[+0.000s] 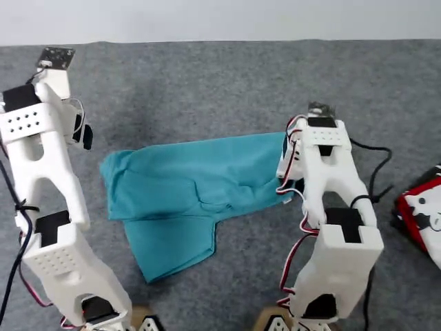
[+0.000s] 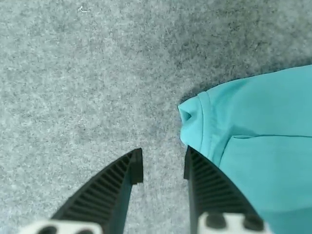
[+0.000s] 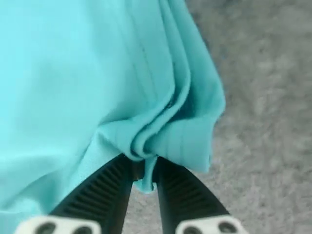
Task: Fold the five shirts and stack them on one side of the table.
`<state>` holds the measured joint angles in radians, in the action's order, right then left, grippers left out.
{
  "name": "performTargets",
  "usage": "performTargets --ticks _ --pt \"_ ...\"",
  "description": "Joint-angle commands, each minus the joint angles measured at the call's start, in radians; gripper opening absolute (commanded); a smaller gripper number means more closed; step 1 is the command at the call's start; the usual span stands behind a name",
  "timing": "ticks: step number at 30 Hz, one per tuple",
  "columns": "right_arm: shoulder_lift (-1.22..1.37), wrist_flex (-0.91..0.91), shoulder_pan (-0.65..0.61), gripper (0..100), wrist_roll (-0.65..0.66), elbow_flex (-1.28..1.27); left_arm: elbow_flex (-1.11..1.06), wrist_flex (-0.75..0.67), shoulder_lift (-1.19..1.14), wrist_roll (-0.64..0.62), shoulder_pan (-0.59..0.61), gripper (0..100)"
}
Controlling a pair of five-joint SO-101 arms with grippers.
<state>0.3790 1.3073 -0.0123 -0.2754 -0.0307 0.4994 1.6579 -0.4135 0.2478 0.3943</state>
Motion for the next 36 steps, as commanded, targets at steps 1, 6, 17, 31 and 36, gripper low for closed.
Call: performTargets --ticks 1,6,17,31,36 --pt "-0.015 0.048 0.038 1.0 0.012 0.107 0.004 -0.018 0.057 -0.003 0.002 15" --pt "-0.01 0.156 0.068 1.0 0.014 0.206 0.002 -0.018 0.057 -0.003 0.0 15" --pt "-0.016 0.214 0.104 12.1 0.103 0.216 0.002 -0.012 0.057 -0.005 0.0 15" --pt "-0.005 0.323 0.058 16.0 0.095 0.29 0.002 -0.017 0.057 -0.005 0.002 15" --pt "0.008 0.323 0.015 14.3 0.095 0.269 -0.012 -0.021 0.055 -0.003 0.003 15"
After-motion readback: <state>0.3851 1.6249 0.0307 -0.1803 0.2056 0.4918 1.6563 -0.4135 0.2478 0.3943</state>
